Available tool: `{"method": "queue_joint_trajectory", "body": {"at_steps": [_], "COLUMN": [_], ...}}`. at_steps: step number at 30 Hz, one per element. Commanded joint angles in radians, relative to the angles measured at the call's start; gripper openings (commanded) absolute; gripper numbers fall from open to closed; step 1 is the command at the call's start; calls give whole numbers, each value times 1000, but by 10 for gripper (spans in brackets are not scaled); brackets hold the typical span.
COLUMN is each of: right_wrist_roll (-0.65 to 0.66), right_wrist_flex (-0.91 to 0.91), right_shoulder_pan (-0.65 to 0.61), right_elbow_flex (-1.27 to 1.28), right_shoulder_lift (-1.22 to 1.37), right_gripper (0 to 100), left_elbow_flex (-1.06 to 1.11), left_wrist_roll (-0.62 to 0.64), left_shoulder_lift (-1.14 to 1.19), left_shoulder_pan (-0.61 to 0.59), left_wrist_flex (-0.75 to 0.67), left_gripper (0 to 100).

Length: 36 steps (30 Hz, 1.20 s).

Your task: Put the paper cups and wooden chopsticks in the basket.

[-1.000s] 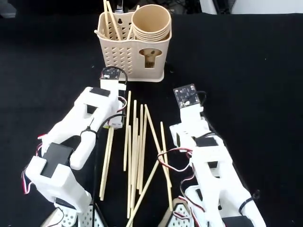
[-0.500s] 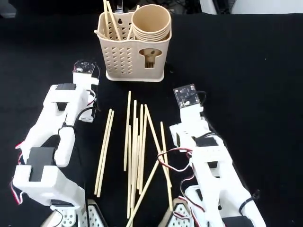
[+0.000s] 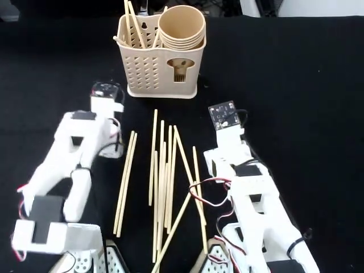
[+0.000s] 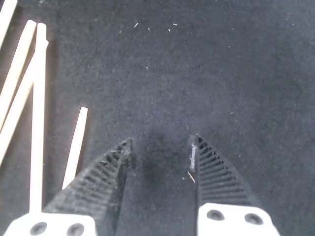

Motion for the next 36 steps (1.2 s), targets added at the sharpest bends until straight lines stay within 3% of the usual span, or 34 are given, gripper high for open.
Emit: {"method": "queue_joint_trajectory", "body": {"at_steps": [1, 10, 17, 23, 31, 36], "right_wrist_roll": [2, 2, 2, 2, 2, 2], "right_wrist_flex": [-20, -20, -20, -20, -20, -20], "right_shoulder_pan": [-9, -9, -9, -9, -9, -9], "right_elbow_flex": [-5, -5, -4, -4, -4, -4], "right_shoulder_lift": [-19, -19, -19, -19, -19, -19], "right_gripper": [191, 191, 191, 191, 191, 191], "left_elbow_flex": [87, 131, 73, -94, -111, -113], "left_wrist_roll": [74, 107, 46, 37, 35, 37], "left_shoulder_lift": [-106, -114, 11, 175, 216, 216], "left_shoulder_pan": [65, 94, 113, 117, 119, 119], "left_wrist_flex": [-80, -115, -84, 55, 58, 58], "left_gripper": [212, 230, 229, 188, 41, 31]}}
